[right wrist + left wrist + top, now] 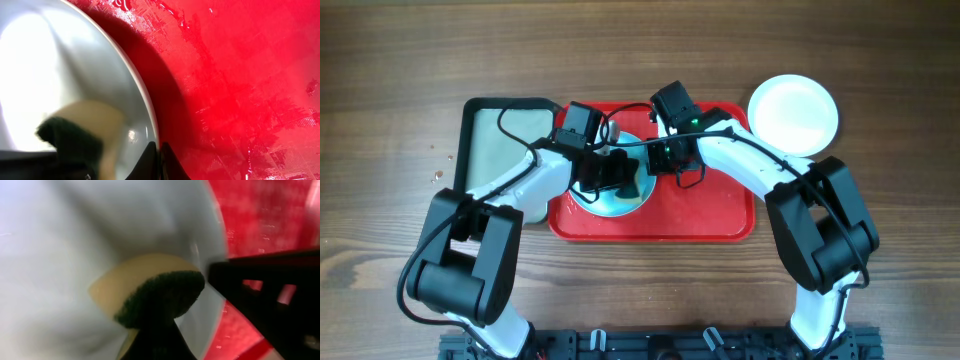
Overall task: Clean dirty plates on tray and stack at the side
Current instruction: 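Return the sponge to the black tray with the left gripper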
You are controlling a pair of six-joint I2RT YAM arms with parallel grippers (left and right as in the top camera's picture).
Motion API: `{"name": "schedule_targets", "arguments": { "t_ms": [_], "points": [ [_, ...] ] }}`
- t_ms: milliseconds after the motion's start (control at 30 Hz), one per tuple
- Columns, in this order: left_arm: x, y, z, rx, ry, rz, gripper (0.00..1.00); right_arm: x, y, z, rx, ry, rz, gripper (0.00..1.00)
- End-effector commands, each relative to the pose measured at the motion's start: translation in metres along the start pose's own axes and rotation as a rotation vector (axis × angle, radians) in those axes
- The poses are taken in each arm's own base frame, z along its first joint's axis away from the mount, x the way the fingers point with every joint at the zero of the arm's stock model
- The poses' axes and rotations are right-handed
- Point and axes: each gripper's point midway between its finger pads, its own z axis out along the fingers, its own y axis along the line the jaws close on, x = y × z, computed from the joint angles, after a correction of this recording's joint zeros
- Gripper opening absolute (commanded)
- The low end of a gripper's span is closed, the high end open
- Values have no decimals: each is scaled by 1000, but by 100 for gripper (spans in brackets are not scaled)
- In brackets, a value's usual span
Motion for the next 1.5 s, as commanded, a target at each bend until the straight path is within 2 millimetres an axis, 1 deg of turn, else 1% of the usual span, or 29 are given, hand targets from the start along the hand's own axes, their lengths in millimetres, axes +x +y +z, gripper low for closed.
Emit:
{"name": "schedule_targets", "arguments": {
  "t_ms": [0, 33, 100, 133, 167, 200, 267, 300, 333, 367, 400, 433, 467, 500, 567, 633, 700, 800, 900, 1100, 1200, 1233, 1267, 1300, 1333, 1367, 1433, 1467],
  "points": [
    [-4, -22, -13, 124, 4, 6, 4, 10, 0, 10, -11, 38, 5, 4],
    [-13, -24, -25, 134, -35, 9, 4, 10, 0, 10, -11, 38, 5, 4],
    [-33, -24, -58, 152, -135, 15, 4, 10, 0, 10, -11, 38, 2, 4],
    [-44, -20, -79, 151, -198, 5, 4, 10, 0, 10, -11, 38, 2, 4],
    [-55, -10, -103, 135, -267, -18, 4, 10, 0, 10, -11, 38, 2, 4],
    [-63, 6, -125, 97, -329, -56, 4, 10, 0, 10, -11, 38, 2, 4],
    [-68, 38, -152, 6, -395, -90, 4, 10, 0, 10, -11, 38, 2, 4],
    [-66, 62, -163, -67, -416, -146, 4, 10, 0, 10, -11, 38, 2, 4],
    [-63, 82, -169, -131, -419, -182, 4, 10, 0, 10, -11, 38, 2, 4],
    [-55, 109, -176, -227, -414, -227, 4, 10, 0, 10, -11, 38, 2, 4],
    [-42, 142, -187, -363, -404, -306, 4, 10, 0, 10, -11, 38, 2, 4],
    [-32, 163, -195, -459, -392, -356, 4, 10, 0, 10, -11, 38, 2, 4],
    [-22, 179, -202, -532, -381, -395, 4, 10, 0, 10, -11, 37, 2, 4],
    [-15, 189, -207, -570, -369, -424, 4, 9, 0, 10, -12, 34, 1, 5],
    [-8, 198, -211, -606, -362, -451, 4, 5, 2, 10, -19, 19, -2, 13],
    [-4, 206, -212, -644, -364, -460, 4, -2, 4, 10, -23, -11, -9, 17],
    [-1, 211, -203, -643, -368, -460, 4, -4, 2, 10, -13, -20, -3, 17],
    [5, 220, -185, -628, -386, -452, 4, -3, 1, 11, -7, -17, -2, 17],
    [2, 215, -170, -552, -405, -438, 4, -1, 0, 11, -3, -11, 18, 18],
    [0, 215, -170, -547, -415, -437, 4, -1, -3, 12, 10, -11, 23, 17],
    [0, 215, -170, -547, -415, -437, 4, 4, -7, 21, 19, 12, 55, 17],
    [0, 215, -170, -547, -415, -437, 4, 6, -9, 26, 25, 22, 73, 7],
    [0, 215, -170, -547, -414, -437, 4, 5, -9, 26, 23, 17, 76, 4],
    [0, 215, -170, -549, -413, -431, 4, 2, -7, 25, 18, 7, 73, 4],
    [0, 215, -170, -549, -412, -430, 4, -3, -8, 23, 20, -4, 73, 4],
    [0, 215, -170, -549, -413, -430, 4, -12, -9, 17, 30, -29, 73, 4],
    [0, 215, -170, -549, -413, -430, 4, -32, -9, -4, 48, -84, 58, 4],
    [0, 215, -170, -549, -413, -430, 4, -45, -11, -21, 83, -128, 57, 4]
  ]
}}
